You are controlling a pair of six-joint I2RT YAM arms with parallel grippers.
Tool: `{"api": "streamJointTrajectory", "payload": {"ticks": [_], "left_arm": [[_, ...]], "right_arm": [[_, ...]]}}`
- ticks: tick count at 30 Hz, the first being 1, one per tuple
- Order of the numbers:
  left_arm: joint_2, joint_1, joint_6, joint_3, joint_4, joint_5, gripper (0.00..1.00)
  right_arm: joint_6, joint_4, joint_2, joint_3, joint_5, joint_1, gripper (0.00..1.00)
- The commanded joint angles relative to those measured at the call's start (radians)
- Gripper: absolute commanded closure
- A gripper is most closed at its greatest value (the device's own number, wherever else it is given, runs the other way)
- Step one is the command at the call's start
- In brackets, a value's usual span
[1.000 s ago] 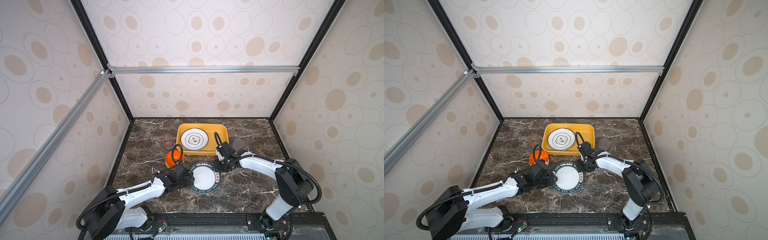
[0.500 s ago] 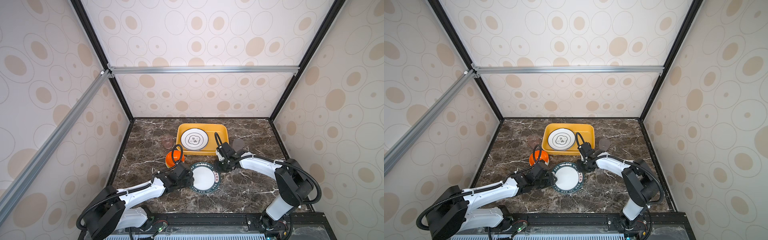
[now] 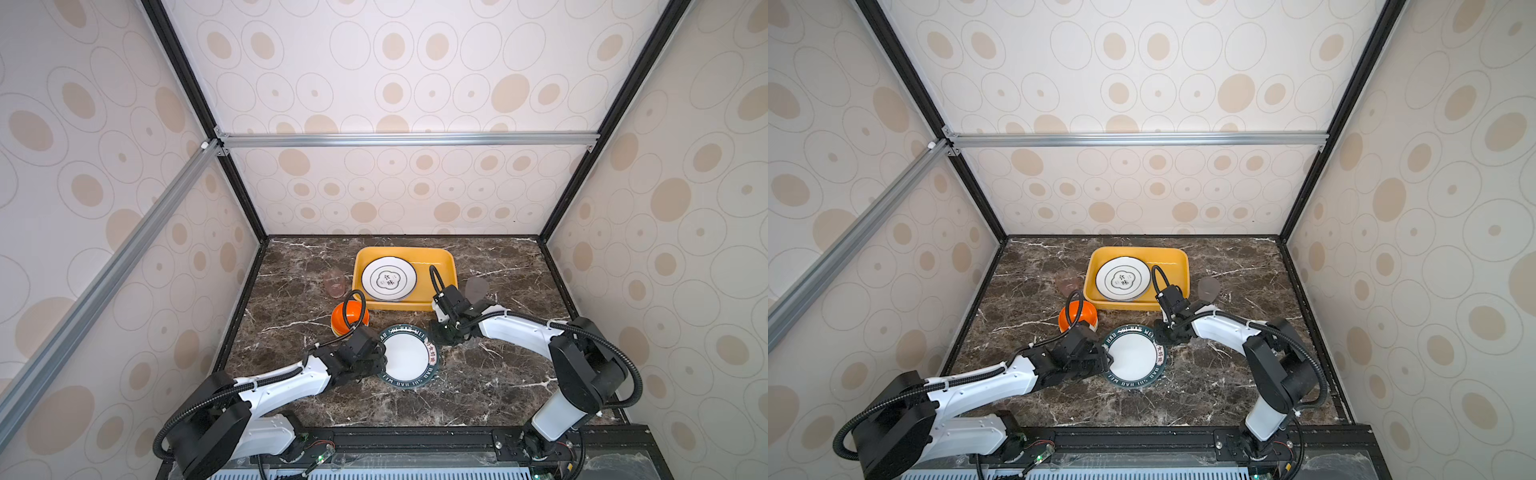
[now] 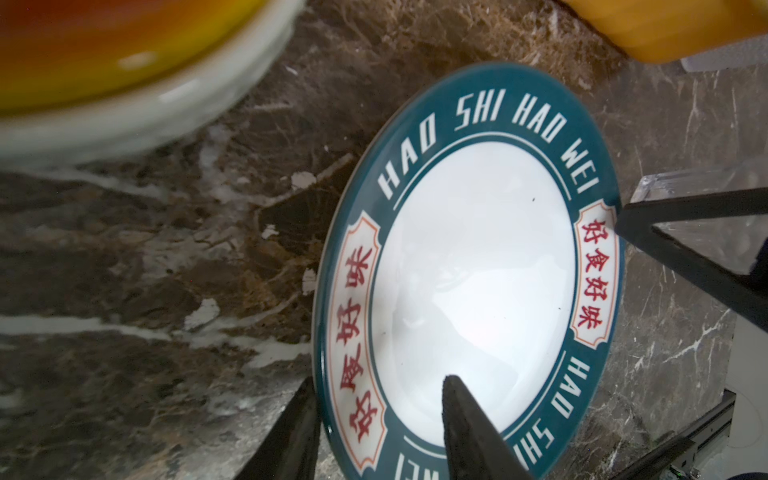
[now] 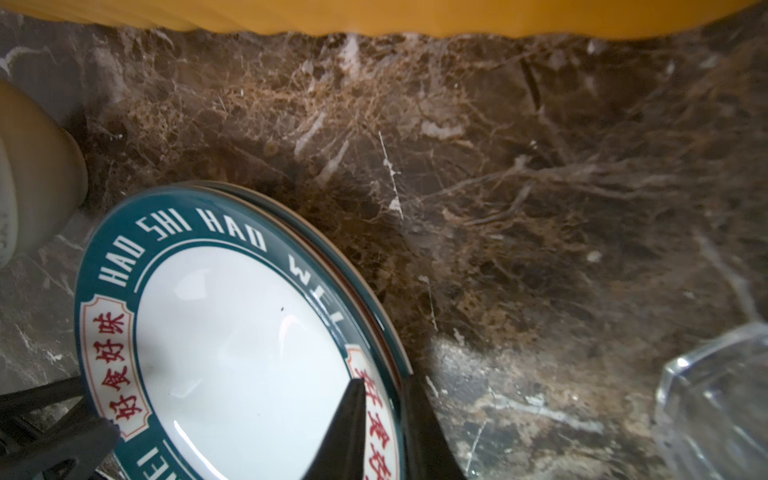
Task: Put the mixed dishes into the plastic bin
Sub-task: 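Close both grippers on opposite rims of the HAO SHI HAO WEI plate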
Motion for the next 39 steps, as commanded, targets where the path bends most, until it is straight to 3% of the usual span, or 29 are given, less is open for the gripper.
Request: {"api": "streamJointTrajectory", "payload": {"ticks": [1,10,18,28,39], "left_arm": [[0.006,-0.01,0.0,-0.003,0.012,-0.009,0.53],[0.002,-0.01,-0.002,-0.004,0.008,-0.013,0.53],[-0.001,-0.009,-0.005,-0.007,0.007,-0.015,0.53],[-0.014,-0.009,-0.01,-0.013,-0.002,-0.022,0.53],[-0.019,-0.006,-0.007,-0.013,-0.017,-0.03,0.53]], "right_arm": [[-0.003,0.003,-0.006,-0.022,-0.021,0.01,0.82],[0.002,0.02,0.003,-0.032,-0.03,0.011,0.89],[-0.003,0.014,-0.026,-0.03,-0.016,0.011,0.85],[0.001,0.031,-0.019,-0.042,-0.026,0.013,0.93],[0.003,0.053,0.023,-0.042,-0.047,0.013,0.93]]}}
